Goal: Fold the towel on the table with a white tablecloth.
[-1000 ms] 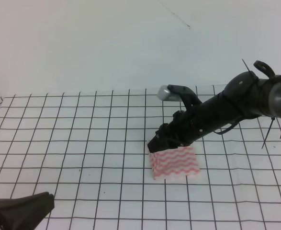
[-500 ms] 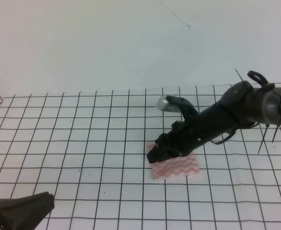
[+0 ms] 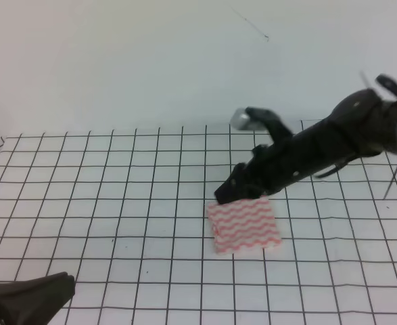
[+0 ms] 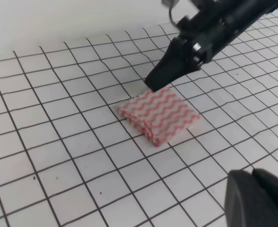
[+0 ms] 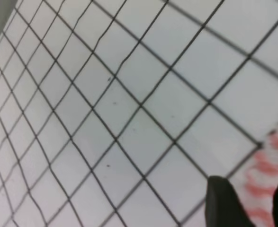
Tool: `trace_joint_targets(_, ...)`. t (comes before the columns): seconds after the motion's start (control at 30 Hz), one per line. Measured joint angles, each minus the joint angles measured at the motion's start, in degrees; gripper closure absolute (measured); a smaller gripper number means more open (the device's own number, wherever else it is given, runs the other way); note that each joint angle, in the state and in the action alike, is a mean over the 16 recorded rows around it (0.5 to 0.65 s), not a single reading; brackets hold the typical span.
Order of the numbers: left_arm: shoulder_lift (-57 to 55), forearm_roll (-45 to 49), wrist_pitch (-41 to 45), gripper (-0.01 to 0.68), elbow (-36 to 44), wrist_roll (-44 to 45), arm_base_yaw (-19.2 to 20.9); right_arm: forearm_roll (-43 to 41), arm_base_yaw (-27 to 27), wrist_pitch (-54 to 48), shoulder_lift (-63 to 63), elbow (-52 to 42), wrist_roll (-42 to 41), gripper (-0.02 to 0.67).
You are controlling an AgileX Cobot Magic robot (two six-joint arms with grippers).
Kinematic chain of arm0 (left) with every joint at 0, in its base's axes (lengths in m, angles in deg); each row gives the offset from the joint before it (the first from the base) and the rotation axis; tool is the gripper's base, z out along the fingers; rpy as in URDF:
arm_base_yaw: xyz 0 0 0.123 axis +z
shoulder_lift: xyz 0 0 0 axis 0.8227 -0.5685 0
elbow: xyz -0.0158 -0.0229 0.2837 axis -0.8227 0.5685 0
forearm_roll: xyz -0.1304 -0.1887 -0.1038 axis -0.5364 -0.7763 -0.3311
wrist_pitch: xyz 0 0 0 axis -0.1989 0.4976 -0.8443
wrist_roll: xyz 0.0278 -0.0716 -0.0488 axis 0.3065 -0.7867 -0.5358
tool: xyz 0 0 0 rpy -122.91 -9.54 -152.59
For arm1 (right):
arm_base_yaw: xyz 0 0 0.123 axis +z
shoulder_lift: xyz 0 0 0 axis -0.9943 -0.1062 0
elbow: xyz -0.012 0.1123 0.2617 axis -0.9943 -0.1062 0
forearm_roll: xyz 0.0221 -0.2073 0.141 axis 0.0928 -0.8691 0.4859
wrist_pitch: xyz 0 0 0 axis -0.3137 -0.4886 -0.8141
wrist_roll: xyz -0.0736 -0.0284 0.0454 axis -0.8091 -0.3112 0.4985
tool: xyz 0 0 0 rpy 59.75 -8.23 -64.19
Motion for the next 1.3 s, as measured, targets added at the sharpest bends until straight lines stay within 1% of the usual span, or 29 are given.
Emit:
trace_joint_targets(0.33, 0.0, 0.1, 0.0, 0.674, 0.0, 0.0, 0.0, -13.7, -1.7, 0.8, 2.1, 0.0, 4.3, 0.604)
trace_joint_targets(0.43, 0.0, 0.1, 0.1, 0.674, 0.0, 0.0, 0.0, -16.5, -1.7, 1.9, 1.3, 0.0, 5.5, 0.631)
trace_joint_targets(0.77, 0.0, 0.1, 0.6, 0.674, 0.0, 0.0, 0.0, -18.9, -1.7, 5.0, -0.1, 0.0, 7.0, 0.643)
trace_joint_targets(1.1, 0.0, 0.1, 0.6, 0.674, 0.0, 0.0, 0.0, -21.3, -1.7, 2.1, 2.3, -0.1, 7.9, 0.644)
trace_joint_targets(1.3, 0.0, 0.1, 0.3, 0.674, 0.0, 0.0, 0.0, -22.9, -1.7, -0.4, 1.5, -0.2, 8.8, 0.645)
